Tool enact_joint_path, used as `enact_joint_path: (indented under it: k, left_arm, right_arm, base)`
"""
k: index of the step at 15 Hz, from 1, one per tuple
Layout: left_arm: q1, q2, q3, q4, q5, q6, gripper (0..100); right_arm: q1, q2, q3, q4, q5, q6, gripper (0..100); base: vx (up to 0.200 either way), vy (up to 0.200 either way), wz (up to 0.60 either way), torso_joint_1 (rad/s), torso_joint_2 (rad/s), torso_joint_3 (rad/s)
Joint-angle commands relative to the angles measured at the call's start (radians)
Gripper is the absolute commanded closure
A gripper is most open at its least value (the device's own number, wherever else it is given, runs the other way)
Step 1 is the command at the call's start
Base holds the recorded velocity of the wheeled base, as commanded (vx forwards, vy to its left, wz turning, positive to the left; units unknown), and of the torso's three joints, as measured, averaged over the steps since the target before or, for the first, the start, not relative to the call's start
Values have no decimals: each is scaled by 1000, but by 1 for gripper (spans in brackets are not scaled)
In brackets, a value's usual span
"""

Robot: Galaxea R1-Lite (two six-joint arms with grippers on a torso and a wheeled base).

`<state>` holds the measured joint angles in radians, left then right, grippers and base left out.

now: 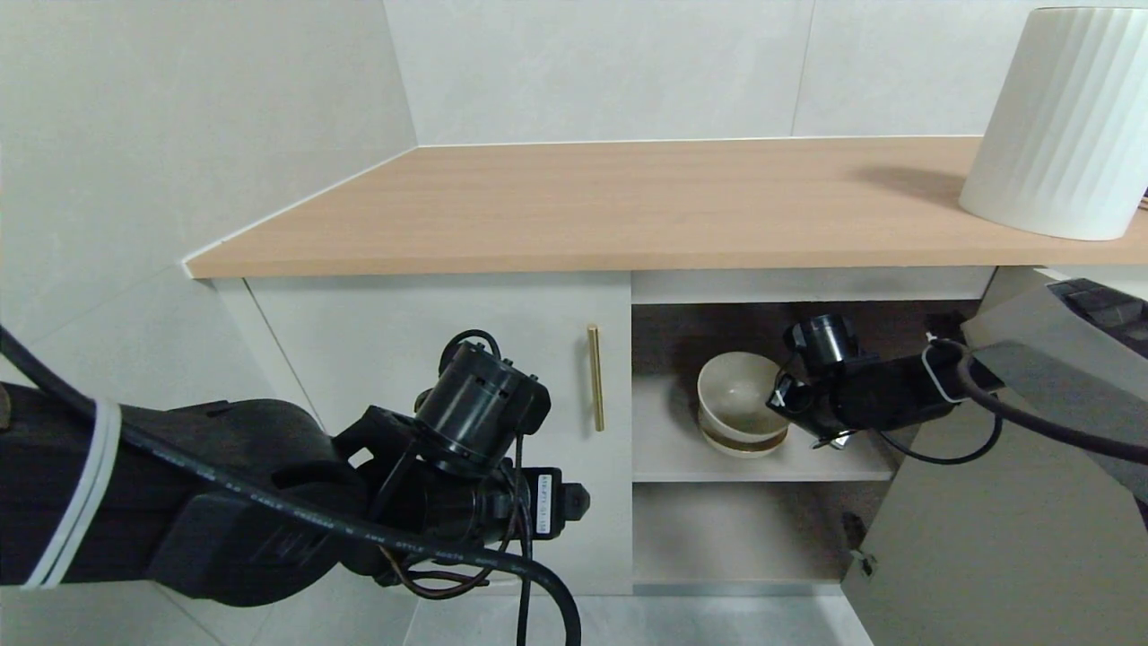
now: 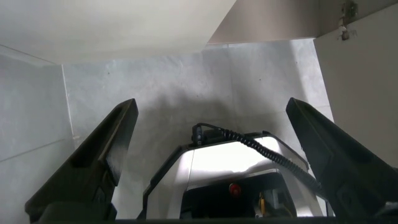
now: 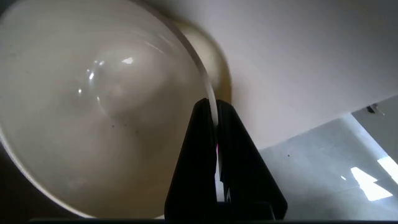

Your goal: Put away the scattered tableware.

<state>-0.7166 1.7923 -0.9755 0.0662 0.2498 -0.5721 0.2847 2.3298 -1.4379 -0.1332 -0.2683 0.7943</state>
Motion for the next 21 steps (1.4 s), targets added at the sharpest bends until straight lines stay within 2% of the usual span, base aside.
enact_joint_path:
  k: [1, 14, 15, 21]
  left_arm:
    - [0, 1, 0, 0, 0, 0, 0]
    - [0, -1, 0, 1, 0, 0, 0]
    - [0, -1, 0, 1, 0, 0, 0]
    - [2, -16, 0, 1, 0, 0, 0]
  right_arm:
    - [-12, 26, -15, 0, 0, 0, 100]
    - [-1, 42, -27, 1, -5, -4, 100]
    - [-1, 42, -26, 1, -5, -4, 0]
    - [10, -9, 20, 12, 6, -7, 0]
  base:
    - [0, 0, 0, 0, 0, 0]
    - [0, 0, 0, 0, 0, 0]
    - [0, 0, 0, 0, 0, 0]
    - [0, 0, 0, 0, 0, 0]
